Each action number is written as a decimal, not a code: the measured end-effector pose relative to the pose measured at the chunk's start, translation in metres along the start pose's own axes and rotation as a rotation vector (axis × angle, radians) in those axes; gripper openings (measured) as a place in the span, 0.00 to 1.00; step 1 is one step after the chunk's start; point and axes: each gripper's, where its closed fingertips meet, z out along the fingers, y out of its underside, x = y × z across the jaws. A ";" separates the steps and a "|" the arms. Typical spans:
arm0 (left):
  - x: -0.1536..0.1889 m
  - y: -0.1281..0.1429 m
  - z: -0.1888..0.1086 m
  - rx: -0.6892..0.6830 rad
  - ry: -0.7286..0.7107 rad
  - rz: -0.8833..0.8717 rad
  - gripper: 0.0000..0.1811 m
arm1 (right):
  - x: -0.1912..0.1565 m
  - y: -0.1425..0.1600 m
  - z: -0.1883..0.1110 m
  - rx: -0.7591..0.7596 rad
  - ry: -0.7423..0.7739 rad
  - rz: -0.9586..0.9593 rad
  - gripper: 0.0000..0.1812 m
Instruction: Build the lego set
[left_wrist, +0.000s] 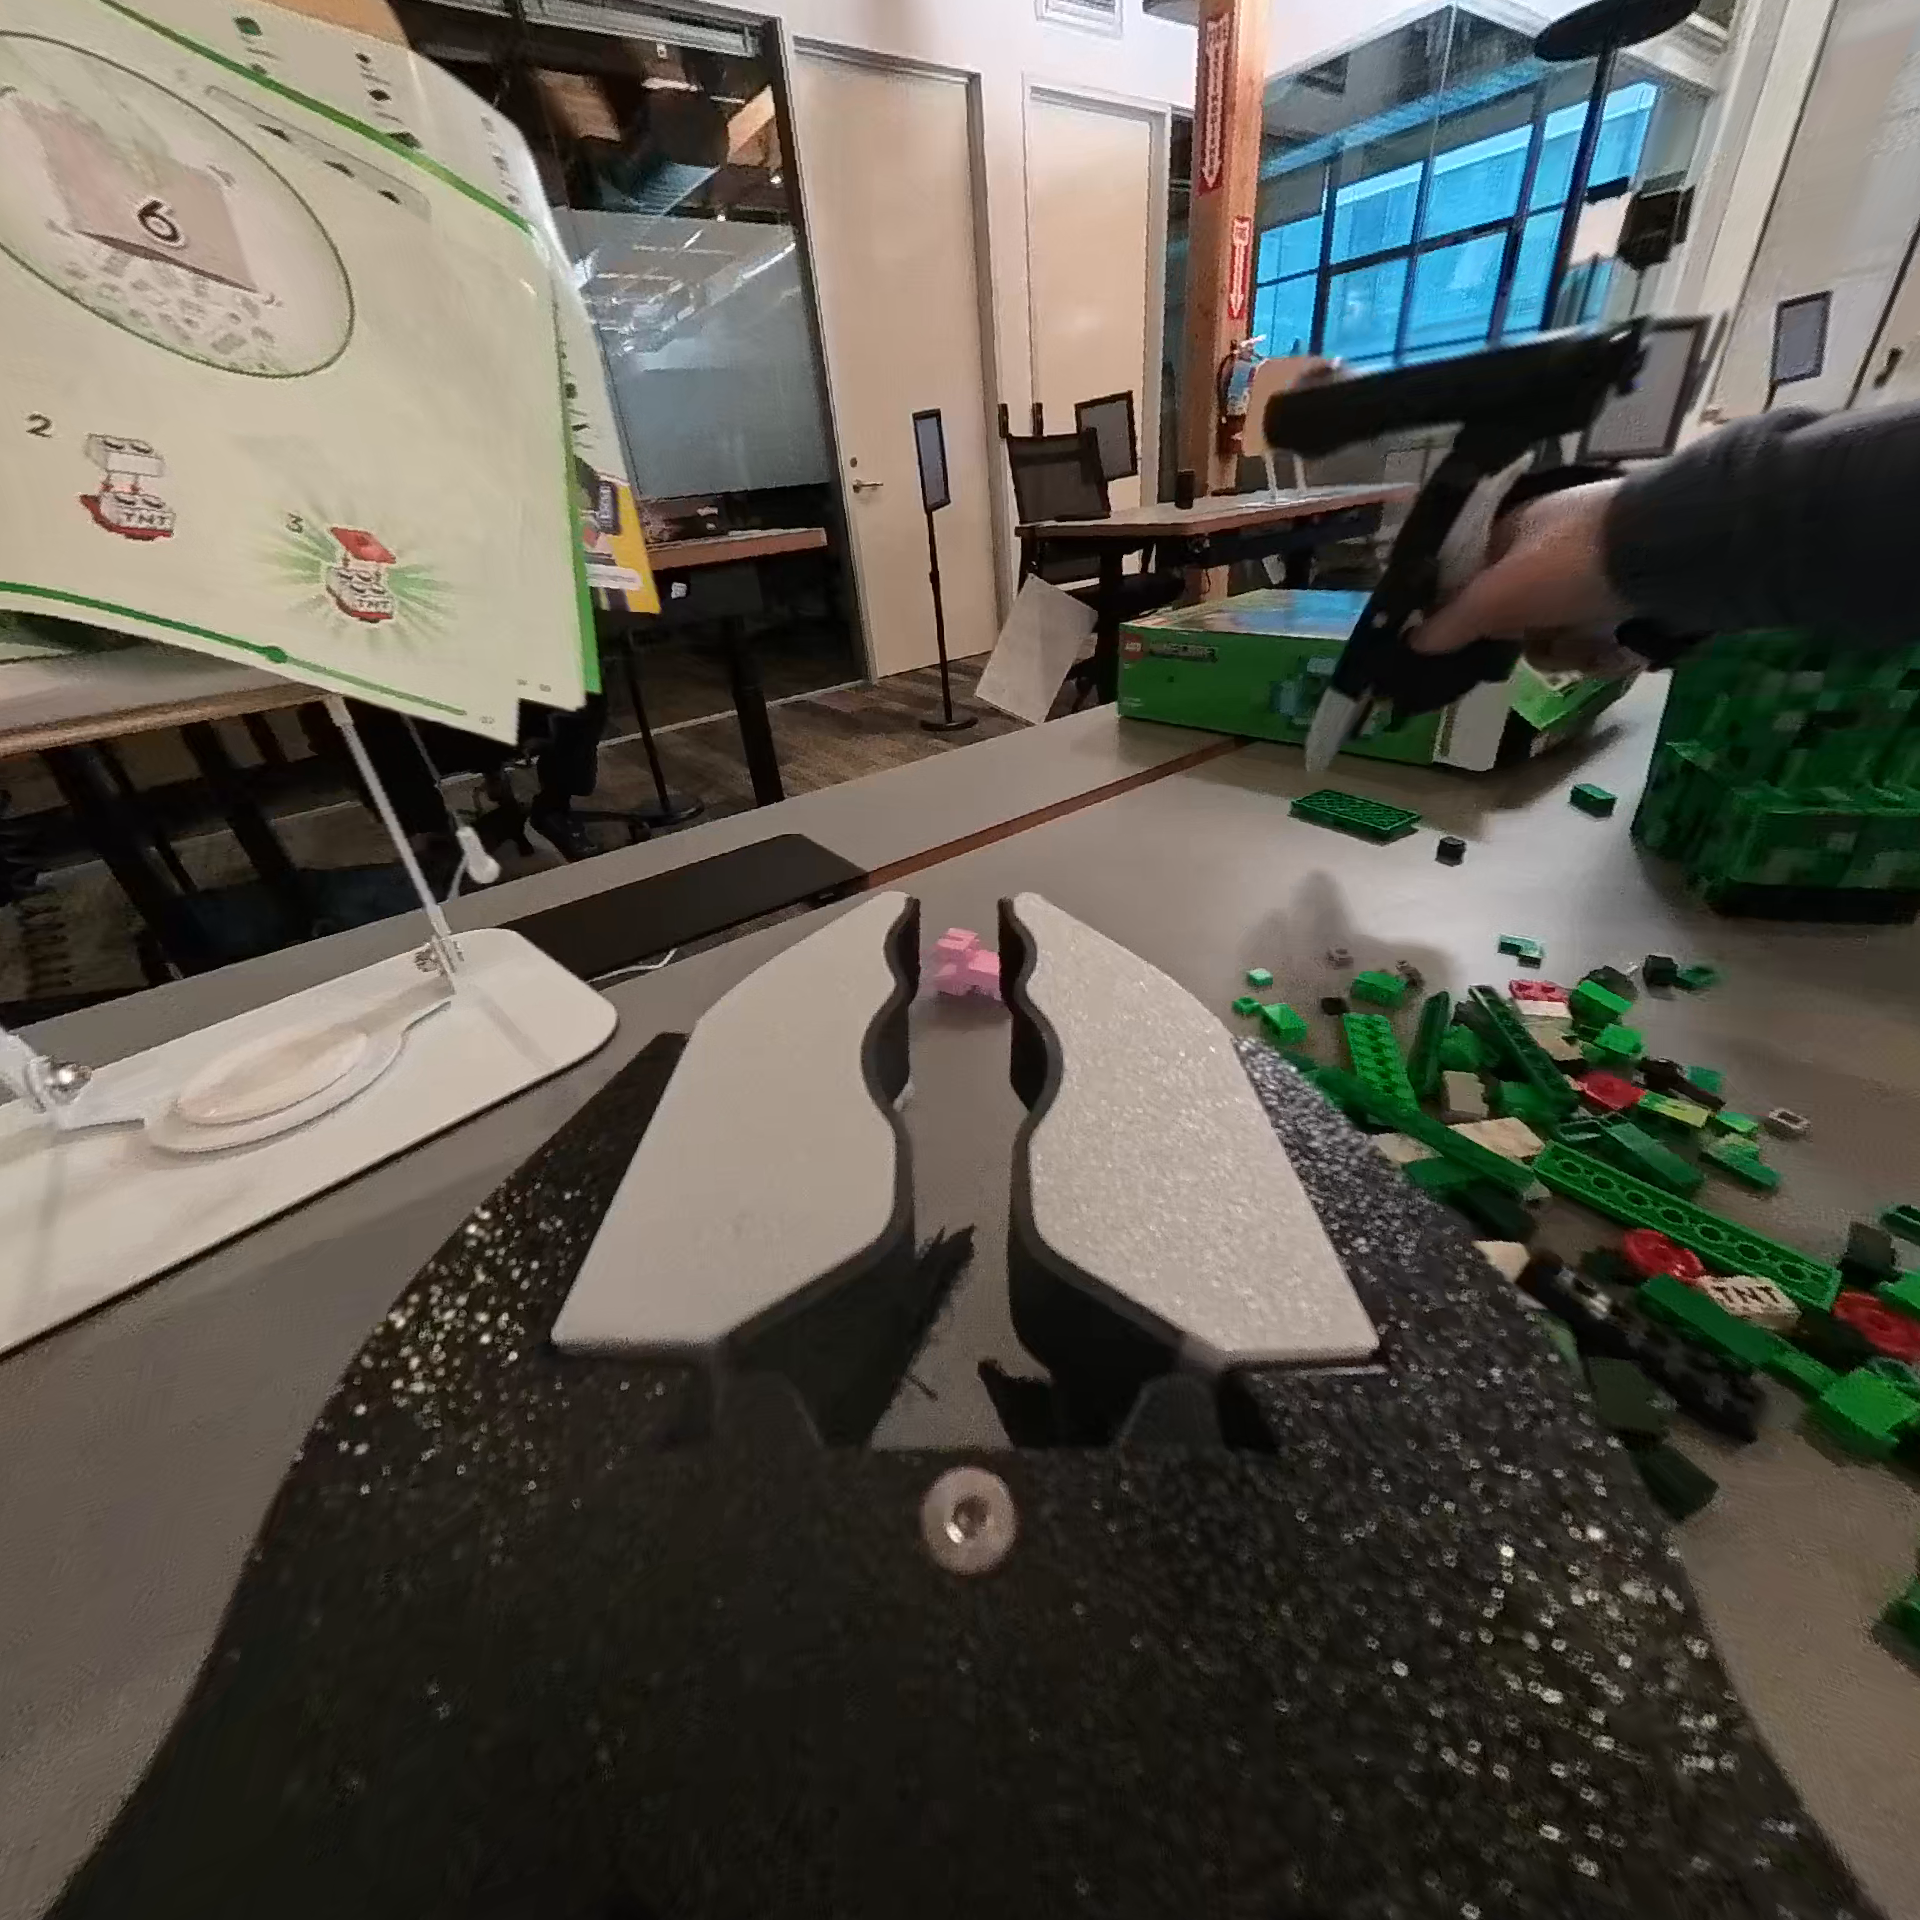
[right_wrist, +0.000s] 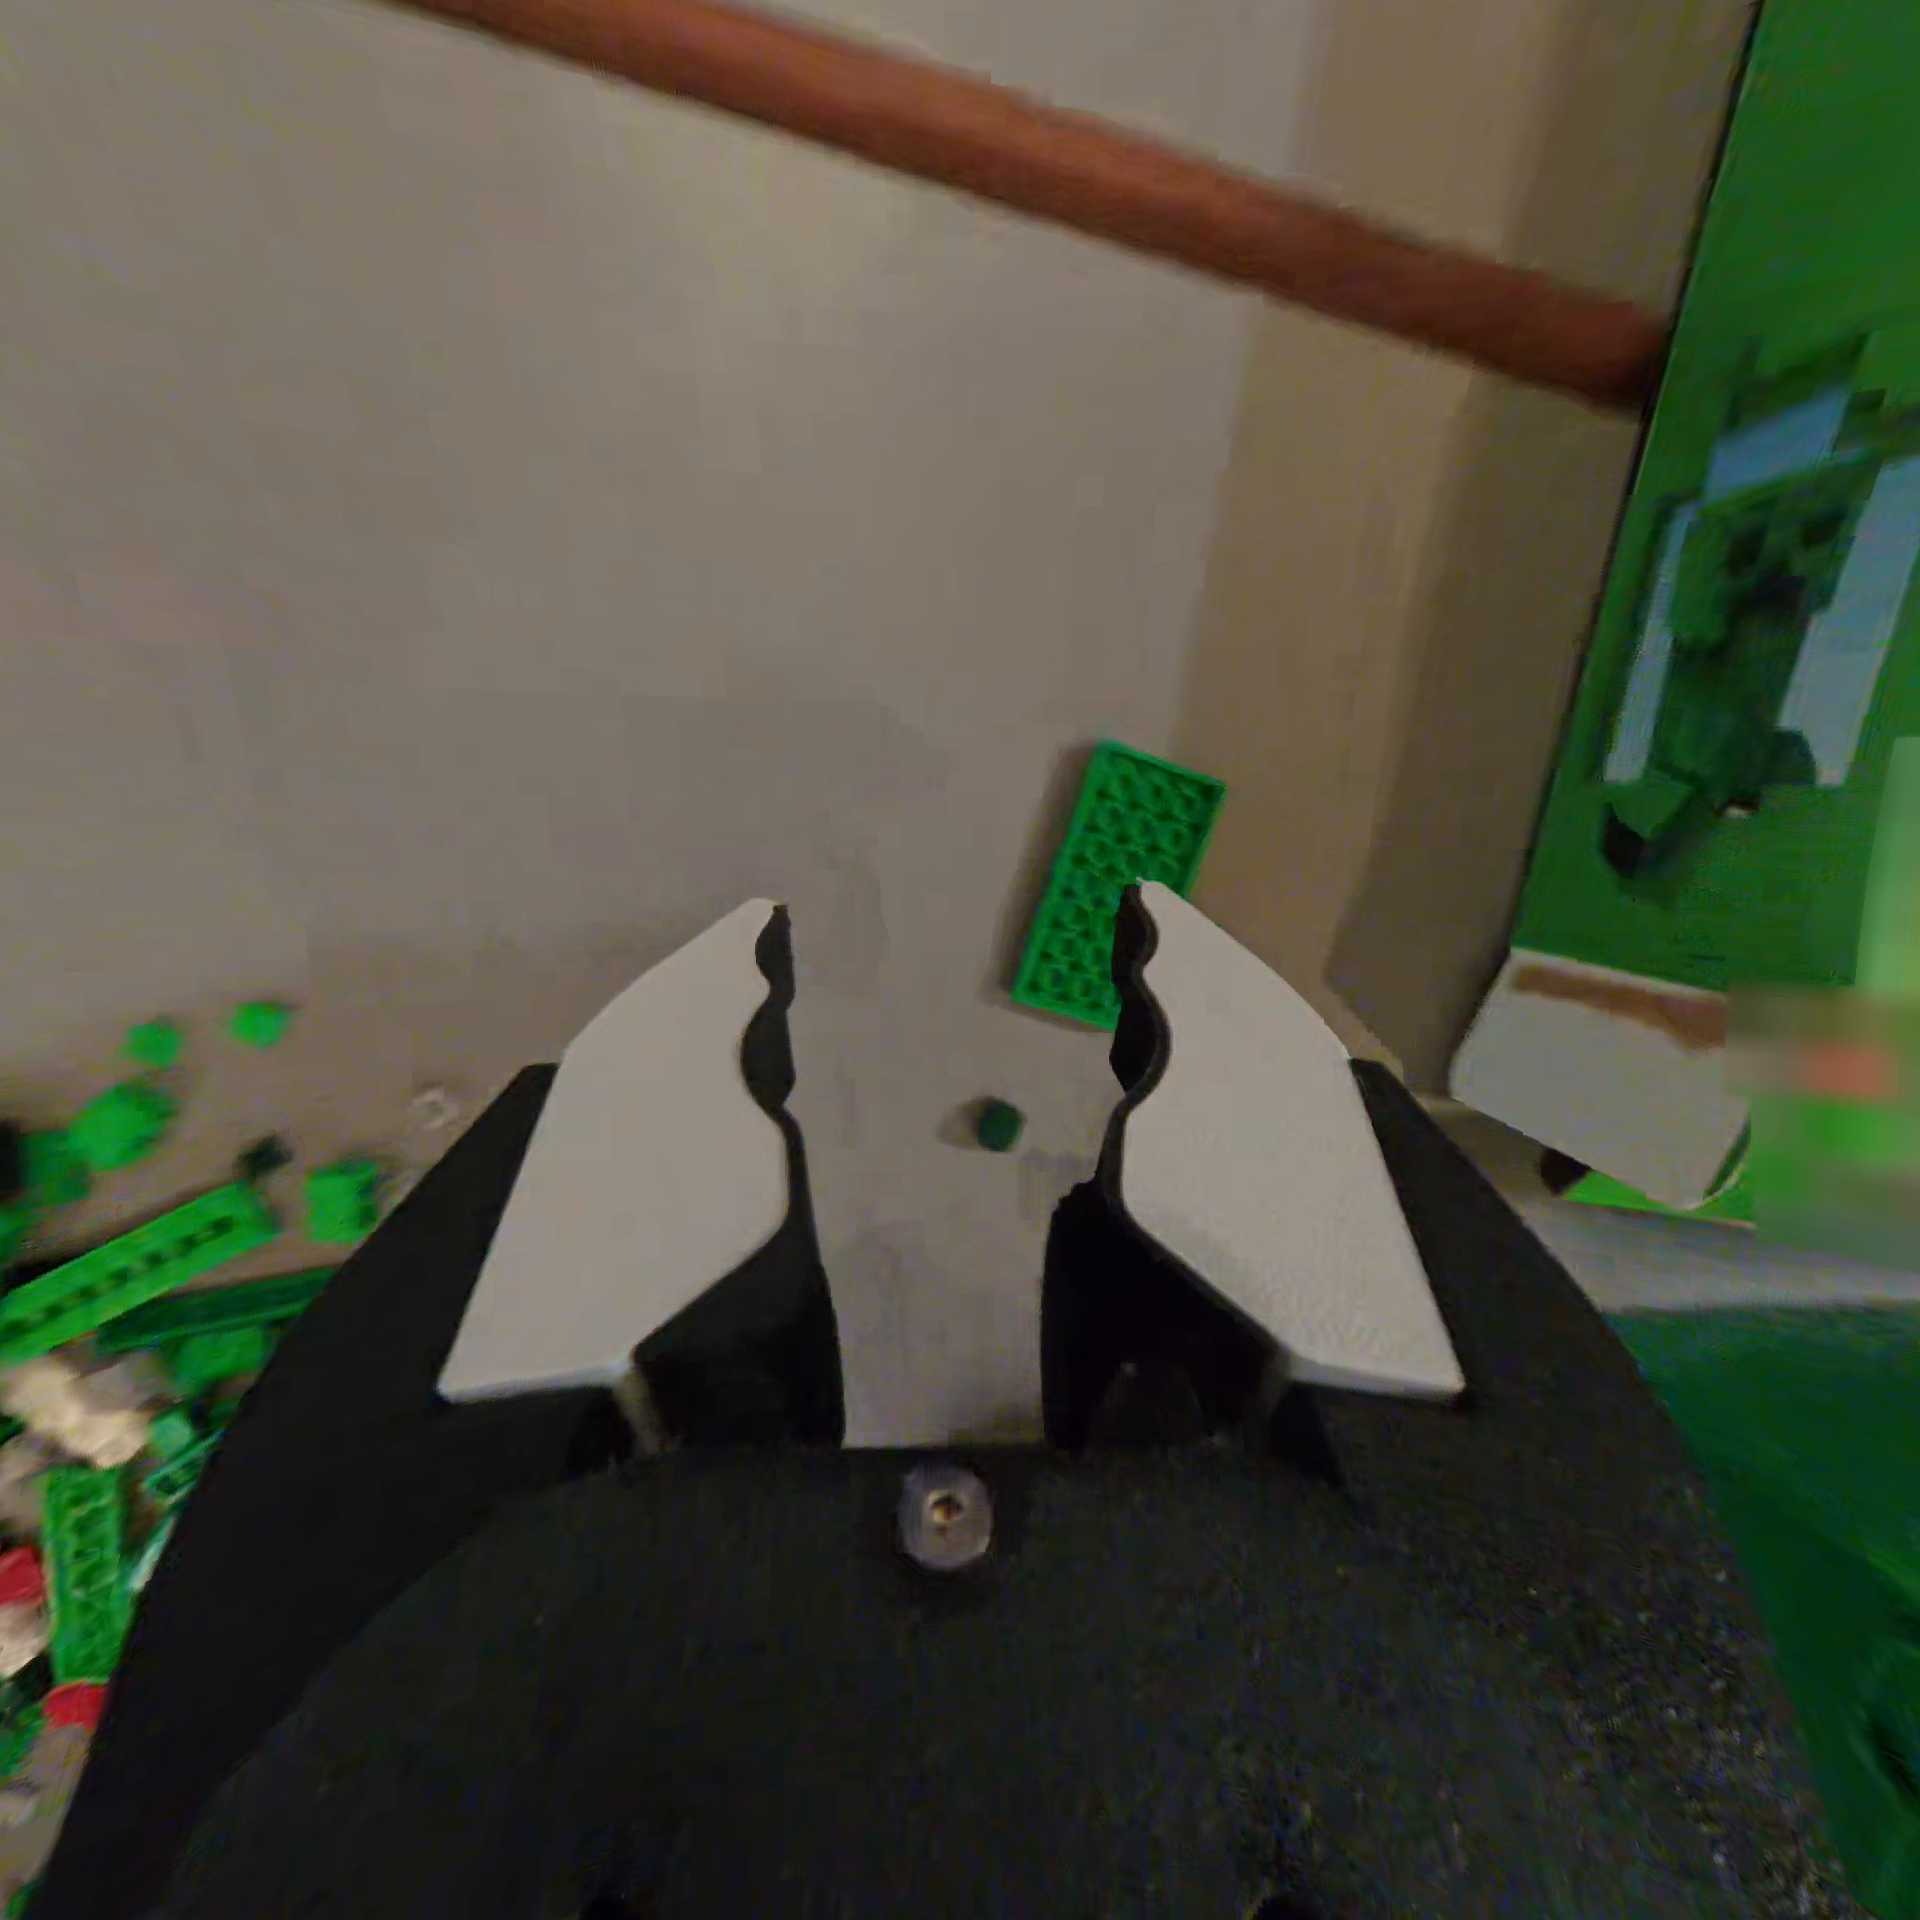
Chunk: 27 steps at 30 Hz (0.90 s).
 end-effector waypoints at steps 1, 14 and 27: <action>-0.002 0.000 0.000 -0.001 -0.006 -0.001 0.07 | 0.008 0.003 0.009 -0.056 0.015 0.026 0.33; -0.015 -0.009 -0.007 0.040 -0.040 -0.039 0.06 | 0.041 0.019 0.037 -0.278 -0.009 0.201 0.29; 0.021 -0.015 0.000 0.033 0.107 -0.032 0.09 | -0.019 0.004 0.027 -0.194 -0.196 -0.043 0.19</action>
